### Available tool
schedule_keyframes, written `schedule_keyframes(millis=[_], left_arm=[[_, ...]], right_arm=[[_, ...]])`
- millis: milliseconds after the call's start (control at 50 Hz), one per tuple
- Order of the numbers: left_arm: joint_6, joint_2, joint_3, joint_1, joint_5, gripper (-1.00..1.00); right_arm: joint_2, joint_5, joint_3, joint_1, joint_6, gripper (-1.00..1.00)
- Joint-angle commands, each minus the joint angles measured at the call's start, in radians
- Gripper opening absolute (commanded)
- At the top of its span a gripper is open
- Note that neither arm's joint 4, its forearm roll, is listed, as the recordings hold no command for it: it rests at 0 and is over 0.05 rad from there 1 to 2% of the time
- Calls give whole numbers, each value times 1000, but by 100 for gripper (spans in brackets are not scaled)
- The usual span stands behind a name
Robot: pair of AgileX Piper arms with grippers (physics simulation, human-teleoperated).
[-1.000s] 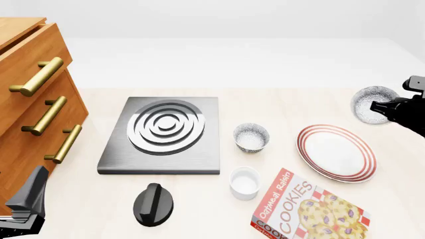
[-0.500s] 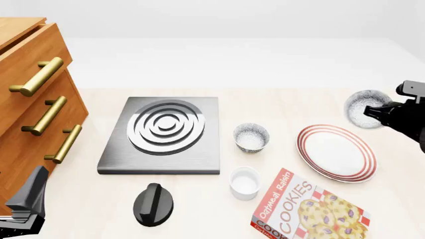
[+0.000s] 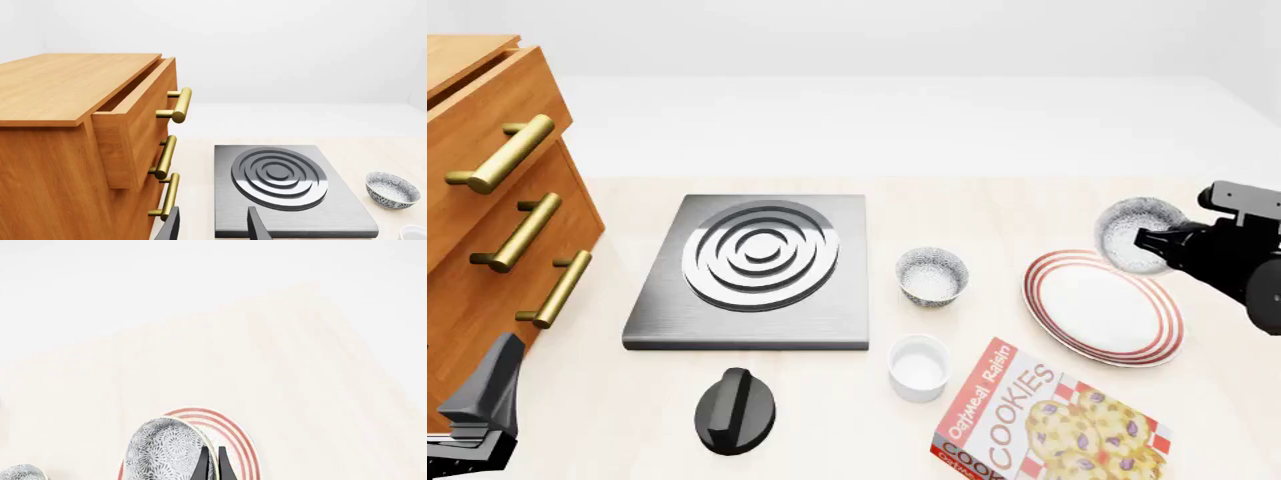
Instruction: Pick the akita bowl next to the plate and place it on the plate.
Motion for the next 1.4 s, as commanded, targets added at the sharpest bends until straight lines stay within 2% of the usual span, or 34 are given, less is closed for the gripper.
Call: schedule_keyframes(millis=[20,480,1400], left_arm=[[0,0,0,0,0,100],[0,0,0,0,0,100],[0,0,0,0,0,100]], right_arm=[[23,-28,14,18,16,-100],[87,-69,31,41,7,-100],[167,-83,30,79,-6,-100]])
